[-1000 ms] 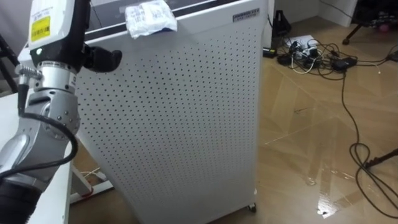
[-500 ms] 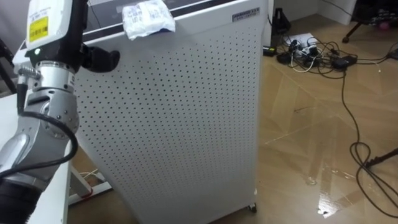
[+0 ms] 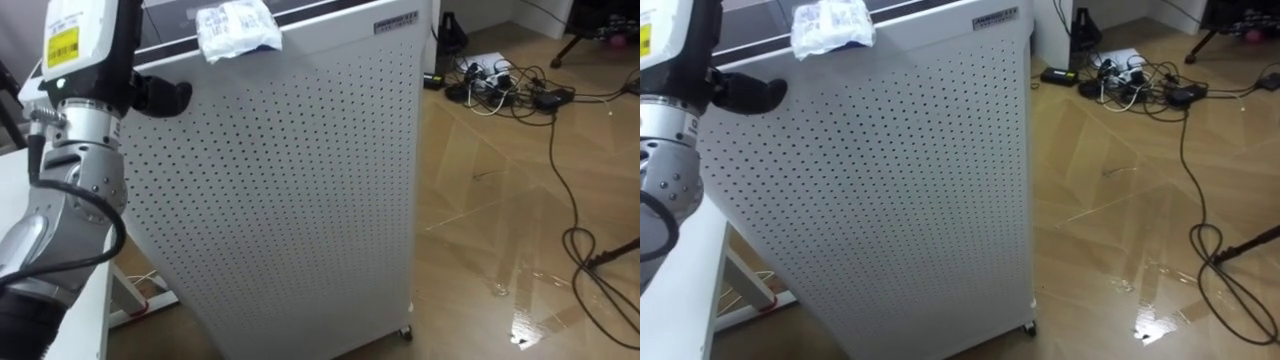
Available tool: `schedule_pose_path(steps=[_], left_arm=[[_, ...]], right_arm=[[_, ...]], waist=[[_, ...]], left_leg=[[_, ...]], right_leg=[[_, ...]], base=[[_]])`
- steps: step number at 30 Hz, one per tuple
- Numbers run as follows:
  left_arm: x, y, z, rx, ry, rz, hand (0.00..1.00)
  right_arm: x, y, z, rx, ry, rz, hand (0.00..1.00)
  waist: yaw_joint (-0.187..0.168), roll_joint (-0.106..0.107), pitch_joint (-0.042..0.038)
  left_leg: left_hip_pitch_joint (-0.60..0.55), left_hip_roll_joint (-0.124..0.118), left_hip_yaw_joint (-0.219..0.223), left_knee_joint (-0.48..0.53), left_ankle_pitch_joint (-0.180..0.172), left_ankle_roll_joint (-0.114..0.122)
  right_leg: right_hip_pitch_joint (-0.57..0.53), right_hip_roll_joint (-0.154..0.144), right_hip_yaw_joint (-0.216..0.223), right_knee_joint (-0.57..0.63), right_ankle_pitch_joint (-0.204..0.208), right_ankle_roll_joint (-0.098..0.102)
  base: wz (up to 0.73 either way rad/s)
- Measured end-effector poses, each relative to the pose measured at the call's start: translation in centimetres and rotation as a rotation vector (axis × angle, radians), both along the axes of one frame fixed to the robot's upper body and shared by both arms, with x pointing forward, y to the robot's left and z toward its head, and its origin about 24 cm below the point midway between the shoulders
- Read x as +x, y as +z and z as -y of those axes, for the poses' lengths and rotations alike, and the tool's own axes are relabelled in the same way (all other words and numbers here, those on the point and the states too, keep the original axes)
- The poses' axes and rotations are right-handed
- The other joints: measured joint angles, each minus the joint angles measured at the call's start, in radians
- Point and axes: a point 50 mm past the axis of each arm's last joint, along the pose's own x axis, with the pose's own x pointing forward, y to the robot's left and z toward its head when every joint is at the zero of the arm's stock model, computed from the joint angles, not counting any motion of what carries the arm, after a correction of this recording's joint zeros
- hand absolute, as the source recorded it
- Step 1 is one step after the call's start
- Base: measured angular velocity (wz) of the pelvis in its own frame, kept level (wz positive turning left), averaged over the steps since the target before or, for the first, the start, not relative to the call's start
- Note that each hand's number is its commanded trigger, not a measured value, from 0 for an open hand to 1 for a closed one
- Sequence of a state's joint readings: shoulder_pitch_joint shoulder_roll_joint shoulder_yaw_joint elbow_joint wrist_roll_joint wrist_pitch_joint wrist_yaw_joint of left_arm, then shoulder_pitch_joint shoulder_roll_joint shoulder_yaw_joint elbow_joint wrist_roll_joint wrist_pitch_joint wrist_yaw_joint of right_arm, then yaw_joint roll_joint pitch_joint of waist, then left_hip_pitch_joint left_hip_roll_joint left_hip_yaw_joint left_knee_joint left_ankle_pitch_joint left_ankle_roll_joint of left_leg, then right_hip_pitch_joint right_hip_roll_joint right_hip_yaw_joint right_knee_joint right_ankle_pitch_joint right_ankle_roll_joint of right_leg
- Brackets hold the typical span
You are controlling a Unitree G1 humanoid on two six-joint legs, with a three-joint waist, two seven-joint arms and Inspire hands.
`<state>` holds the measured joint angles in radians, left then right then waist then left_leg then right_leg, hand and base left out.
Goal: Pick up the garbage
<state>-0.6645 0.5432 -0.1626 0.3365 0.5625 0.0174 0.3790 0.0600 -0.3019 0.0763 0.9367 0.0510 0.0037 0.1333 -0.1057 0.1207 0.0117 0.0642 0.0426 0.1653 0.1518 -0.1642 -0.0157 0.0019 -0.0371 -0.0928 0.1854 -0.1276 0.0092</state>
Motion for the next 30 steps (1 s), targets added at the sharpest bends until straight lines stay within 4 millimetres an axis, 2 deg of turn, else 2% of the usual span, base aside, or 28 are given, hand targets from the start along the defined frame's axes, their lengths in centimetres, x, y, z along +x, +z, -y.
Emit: schedule_pose_path(steps=[5, 15, 21, 30], left_arm=[[0.1, -0.2, 0.0, 0.003, 0.001, -0.009, 0.0], [0.1, -0.6, 1.4, 0.037, -0.036, -0.026, 0.0], [0.3, -1.3, 2.3, 0.058, -0.076, -0.072, 0.0], [0.3, -1.4, 2.6, 0.059, -0.082, -0.075, 0.0]], right_arm=[[-0.1, 0.0, 0.0, 0.004, -0.006, 0.0, 1.0], [0.0, 0.0, -0.1, 0.012, -0.009, 0.004, 1.0], [-0.1, -0.1, -0.2, 0.017, -0.018, 0.004, 1.0], [0.1, -0.1, -0.5, 0.026, -0.011, 0.004, 1.0]], waist=[[-0.005, -0.002, 0.0014], [-0.028, 0.001, -0.001], [-0.04, 0.004, -0.0027], [-0.05, 0.003, -0.002]], left_leg=[[0.0, -0.002, 0.001, 0.0, 0.0, 0.0], [0.001, -0.003, 0.003, 0.002, 0.0, 0.0], [0.008, -0.001, 0.038, 0.002, 0.0, 0.0], [0.011, -0.001, 0.04, 0.001, 0.0, 0.0]], right_leg=[[-0.001, -0.001, 0.007, 0.0, -0.001, 0.002], [0.002, -0.001, 0.007, 0.0, -0.002, 0.003], [-0.001, 0.0, 0.021, 0.0, -0.002, 0.003], [0.002, 0.0, 0.033, -0.002, -0.002, 0.003]], base=[[0.0], [-0.01], [-0.1], [-0.02]])
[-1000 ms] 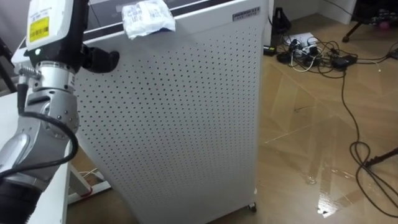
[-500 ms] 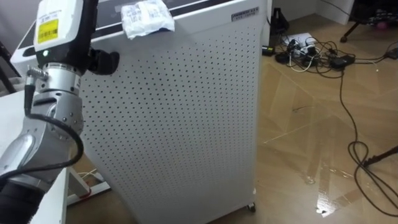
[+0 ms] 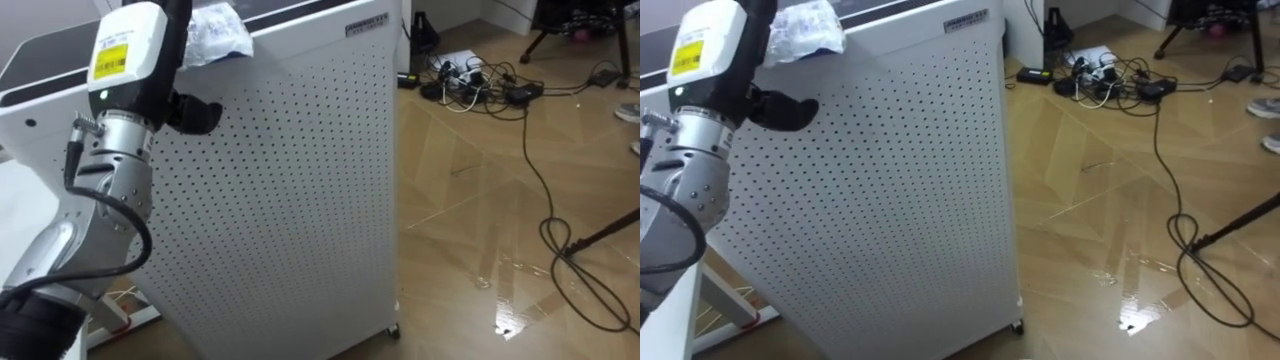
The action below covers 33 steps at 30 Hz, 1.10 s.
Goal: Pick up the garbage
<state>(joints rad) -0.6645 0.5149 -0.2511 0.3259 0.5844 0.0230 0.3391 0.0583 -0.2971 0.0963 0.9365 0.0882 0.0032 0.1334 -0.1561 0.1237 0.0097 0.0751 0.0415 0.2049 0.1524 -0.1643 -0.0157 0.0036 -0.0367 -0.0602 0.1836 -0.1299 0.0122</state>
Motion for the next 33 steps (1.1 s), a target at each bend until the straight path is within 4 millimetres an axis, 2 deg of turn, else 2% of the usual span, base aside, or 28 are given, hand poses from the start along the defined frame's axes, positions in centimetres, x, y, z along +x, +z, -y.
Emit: schedule_pose_path(steps=[5, 6, 7, 8, 16, 24, 33], left_arm=[[0.1, -0.4, 0.8, -0.021, -0.019, -0.008, 0.0], [0.1, -0.5, 0.9, -0.024, -0.022, -0.012, 0.16], [0.1, -0.5, 1.0, -0.023, -0.025, -0.014, 0.55], [0.1, -0.6, 1.1, -0.02, -0.029, -0.019, 1.0], [0.1, -0.7, 1.3, 0.024, -0.026, -0.027, 1.0], [0.4, 1.4, 1.1, 0.003, -0.003, 0.051, 1.0], [0.5, 1.6, 0.7, 0.004, 0.012, 0.049, 1.0]], right_arm=[[-0.1, -0.1, -0.2, 0.009, -0.006, -0.002, 1.0], [-0.1, -0.1, -0.3, 0.011, -0.007, -0.002, 1.0], [-0.1, -0.1, -0.3, 0.012, -0.008, -0.002, 1.0], [-0.1, -0.2, -0.4, 0.015, -0.009, -0.002, 1.0], [-0.1, -0.3, -0.7, 0.027, -0.014, -0.005, 1.0], [-0.2, -0.3, -0.7, 0.033, -0.027, -0.008, 1.0], [-0.1, -0.2, -0.6, 0.033, -0.027, -0.007, 1.0]], waist=[[-0.003, -0.002, 0.0019], [-0.005, -0.002, 0.0023], [-0.006, -0.002, 0.0023], [-0.007, -0.002, 0.0023], [-0.005, -0.001, 0.0023], [-0.004, -0.005, 0.005], [-0.005, -0.009, 0.0078]], left_leg=[[0.002, 0.0, 0.002, -0.001, 0.0, 0.0], [0.002, 0.0, 0.002, -0.001, 0.0, 0.0], [0.002, 0.0, 0.002, -0.001, 0.0, 0.0], [0.001, 0.0, 0.002, -0.001, 0.0, 0.0], [-0.002, 0.0, 0.002, -0.001, 0.0, 0.0], [0.009, 0.0, 0.002, -0.002, 0.0, 0.0], [0.019, -0.001, 0.009, -0.004, -0.001, 0.0]], right_leg=[[0.0, 0.0, 0.002, -0.001, 0.0, 0.0], [0.001, 0.001, 0.002, -0.002, 0.0, 0.0], [0.0, 0.001, 0.002, -0.003, 0.0, 0.0], [-0.001, 0.001, 0.003, -0.003, 0.0, 0.0], [0.003, 0.001, 0.001, -0.013, 0.0, 0.0], [0.016, 0.001, 0.0, -0.017, 0.0, 0.0], [0.022, -0.001, -0.001, -0.015, 0.0, 0.0]], base=[[0.0], [0.0], [0.0], [0.0], [0.0], [0.0], [-0.01]])
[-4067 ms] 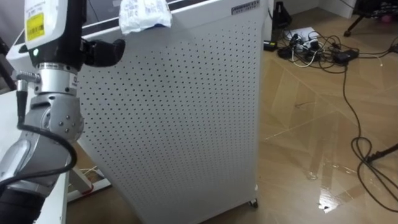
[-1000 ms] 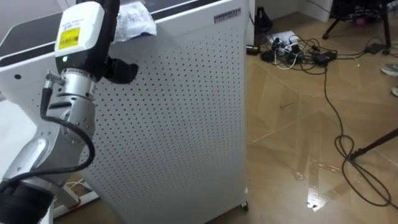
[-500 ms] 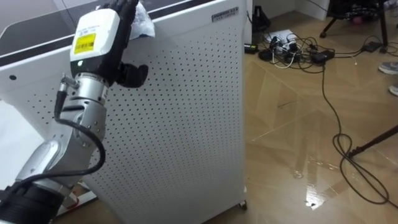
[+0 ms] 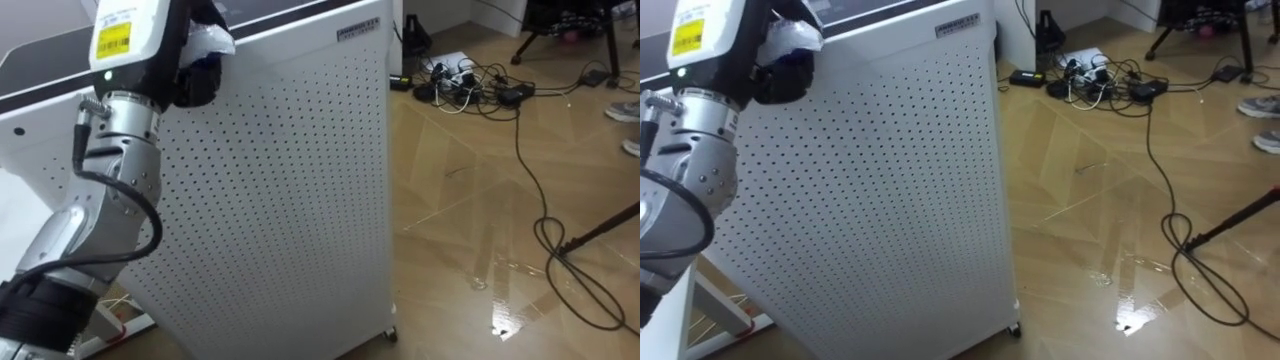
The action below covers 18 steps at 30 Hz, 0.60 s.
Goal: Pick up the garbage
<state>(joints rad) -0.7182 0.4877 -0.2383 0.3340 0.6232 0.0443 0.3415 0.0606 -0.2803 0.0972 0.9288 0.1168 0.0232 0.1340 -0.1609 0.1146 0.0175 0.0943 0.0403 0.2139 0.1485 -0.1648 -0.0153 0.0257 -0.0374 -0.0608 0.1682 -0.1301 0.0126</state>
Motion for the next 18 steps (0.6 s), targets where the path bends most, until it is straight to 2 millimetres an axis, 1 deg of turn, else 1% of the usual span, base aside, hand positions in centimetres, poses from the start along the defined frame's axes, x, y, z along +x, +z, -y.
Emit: schedule_pose_path(steps=[6, 9, 12, 13, 16, 17, 18], left_arm=[[0.0, 0.0, 0.0, 0.001, 0.0, -0.002, 1.0], [0.0, 0.0, -0.1, -0.003, 0.001, 0.003, 1.0], [-0.1, 0.1, 0.0, -0.02, -0.004, 0.022, 1.0], [-0.1, 0.1, 0.0, -0.031, -0.009, 0.024, 1.0], [-0.2, 0.4, 0.3, -0.152, -0.053, 0.029, 1.0], [-0.4, 0.8, 0.8, -0.2, -0.093, 0.037, 1.0], [-0.7, 1.2, 1.9, -0.258, -0.152, 0.049, 1.0]], right_arm=[[0.0, 0.0, 0.0, -0.002, 0.001, 0.0, 1.0], [0.1, 0.1, 0.0, -0.003, 0.006, 0.003, 1.0], [0.2, 0.0, -0.1, -0.015, 0.018, 0.002, 1.0], [0.2, 0.0, -0.1, -0.016, 0.018, 0.002, 1.0], [0.3, 0.1, -0.2, -0.018, 0.031, 0.005, 1.0], [0.4, 0.1, -0.3, -0.02, 0.032, 0.009, 1.0], [0.5, 0.1, -0.4, -0.02, 0.032, 0.013, 1.0]], waist=[[0.001, 0.001, -0.0007], [0.002, 0.004, -0.0029], [0.0, 0.004, -0.003], [0.001, 0.006, -0.0045], [0.001, 0.003, -0.003], [0.002, 0.002, -0.0024], [0.004, -0.002, -0.0007]], left_leg=[[0.002, 0.0, 0.0, 0.0, 0.0, 0.0], [0.004, 0.0, 0.002, -0.001, 0.0, 0.0], [0.003, 0.0, 0.002, -0.001, 0.0, 0.0], [0.003, 0.0, 0.002, -0.001, 0.0, 0.0], [-0.001, 0.0, 0.001, 0.0, 0.0, 0.0], [-0.009, 0.0, 0.0, 0.0, 0.0, 0.0], [-0.015, -0.001, -0.001, 0.0, 0.0, 0.0]], right_leg=[[0.002, 0.0, 0.0, -0.001, 0.0, 0.0], [0.003, 0.001, 0.002, -0.001, 0.0, 0.0], [0.003, 0.001, 0.0, 0.0, 0.0, 0.0], [0.003, 0.001, 0.0, 0.0, 0.0, 0.0], [0.0, 0.0, -0.005, 0.001, 0.0, 0.0], [-0.005, -0.002, -0.012, 0.002, 0.0, 0.0], [-0.008, -0.004, -0.021, 0.003, 0.0, 0.001]], base=[[0.0], [0.0], [0.0], [0.0], [0.05], [0.19], [0.21]])
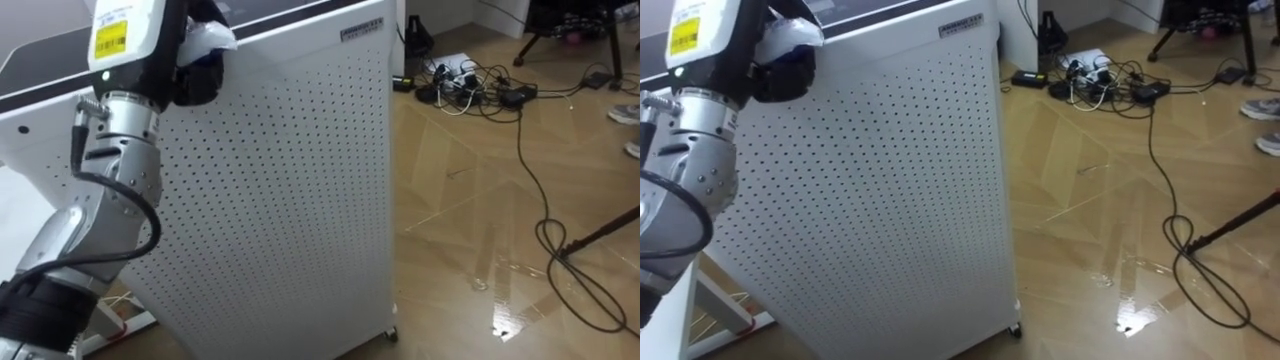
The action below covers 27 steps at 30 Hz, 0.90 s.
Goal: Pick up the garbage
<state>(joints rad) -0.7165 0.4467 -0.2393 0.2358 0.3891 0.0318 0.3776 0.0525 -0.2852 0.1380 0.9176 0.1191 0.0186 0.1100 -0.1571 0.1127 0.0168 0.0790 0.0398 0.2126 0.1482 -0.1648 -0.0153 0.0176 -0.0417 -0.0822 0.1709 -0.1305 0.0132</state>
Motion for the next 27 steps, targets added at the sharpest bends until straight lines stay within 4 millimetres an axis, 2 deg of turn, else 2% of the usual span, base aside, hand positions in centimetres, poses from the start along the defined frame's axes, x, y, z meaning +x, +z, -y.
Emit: schedule_pose_path(steps=[1, 4, 6, 9, 15, 19, 22, 23, 25, 27], left_arm=[[-0.2, 0.1, 0.7, -0.029, -0.032, 0.007, 1.0], [-2.7, 0.6, 4.3, -0.09, -0.222, 0.061, 1.0], [-5.2, 1.7, 7.9, -0.099, -0.418, 0.129, 1.0], [-7.7, 2.7, 10.8, -0.121, -0.617, 0.188, 1.0], [-9.9, 3.3, 12.4, -0.081, -0.793, 0.209, 1.0], [-11.2, 3.4, 12.8, -0.083, -0.895, 0.212, 1.0], [-11.7, 3.5, 13.1, -0.078, -0.931, 0.225, 1.0], [-11.8, 3.4, 13.1, -0.083, -0.937, 0.225, 1.0], [-12.0, 2.7, 13.0, -0.106, -0.96, 0.202, 1.0], [-12.1, 0.7, 12.7, -0.15, -0.982, 0.109, 1.0]], right_arm=[[0.0, 0.0, -0.1, 0.001, 0.0, 0.0, 1.0], [0.6, -0.1, -1.0, 0.005, 0.042, 0.009, 1.0], [0.7, -0.2, -1.8, 0.019, 0.072, 0.012, 1.0], [0.9, -0.3, -2.3, 0.035, 0.093, 0.018, 1.0], [0.9, -0.3, -2.5, 0.047, 0.11, 0.024, 1.0], [0.7, -0.4, -2.8, 0.059, 0.107, 0.017, 1.0], [0.7, -0.5, -3.0, 0.065, 0.107, 0.019, 1.0], [0.7, -0.5, -3.1, 0.066, 0.111, 0.019, 1.0], [0.7, -0.5, -3.3, 0.071, 0.116, 0.021, 1.0], [1.2, -0.5, -3.8, 0.074, 0.145, 0.026, 1.0]], waist=[[0.001, -0.002, 0.0011], [0.004, -0.017, 0.0007], [0.003, -0.036, -0.0007], [0.005, -0.045, -0.001], [0.007, -0.045, -0.0015], [0.024, -0.047, -0.0064], [0.039, -0.047, -0.0072], [0.051, -0.051, -0.0061], [0.057, -0.054, -0.0087], [0.062, -0.057, -0.01]], left_leg=[[-0.001, 0.0, -0.001, 0.0, 0.0, 0.0], [-0.013, -0.001, -0.002, 0.004, 0.0, 0.0], [-0.024, -0.001, -0.015, 0.006, 0.0, 0.0], [-0.018, 0.0, -0.023, 0.005, 0.0, 0.0], [-0.014, 0.0, -0.025, 0.006, 0.0, 0.0], [-0.027, 0.0, -0.026, 0.016, 0.0, 0.0], [-0.033, 0.001, -0.027, 0.016, 0.0, 0.0], [-0.034, 0.001, -0.028, 0.017, 0.0, 0.0], [-0.035, 0.0, -0.03, 0.017, 0.0, 0.0], [-0.041, 0.0, -0.035, 0.019, 0.0, 0.0]], right_leg=[[0.0, -0.001, -0.001, 0.0, 0.0, 0.001], [-0.005, -0.002, -0.007, -0.002, -0.001, 0.002], [-0.008, -0.003, -0.026, -0.003, -0.002, 0.001], [0.002, -0.003, -0.033, -0.006, -0.003, 0.001], [0.006, -0.003, -0.034, -0.004, -0.006, 0.0], [0.001, -0.004, -0.044, -0.002, -0.006, 0.0], [0.001, -0.006, -0.061, 0.0, -0.006, 0.0], [0.001, -0.006, -0.064, 0.0, -0.006, 0.0], [0.002, -0.007, -0.067, -0.001, -0.006, 0.0], [0.0, -0.008, -0.072, 0.0, -0.006, 0.0]], base=[[0.18], [0.07], [0.17], [0.09], [0.01], [0.09], [0.16], [0.04], [0.04], [0.06]])
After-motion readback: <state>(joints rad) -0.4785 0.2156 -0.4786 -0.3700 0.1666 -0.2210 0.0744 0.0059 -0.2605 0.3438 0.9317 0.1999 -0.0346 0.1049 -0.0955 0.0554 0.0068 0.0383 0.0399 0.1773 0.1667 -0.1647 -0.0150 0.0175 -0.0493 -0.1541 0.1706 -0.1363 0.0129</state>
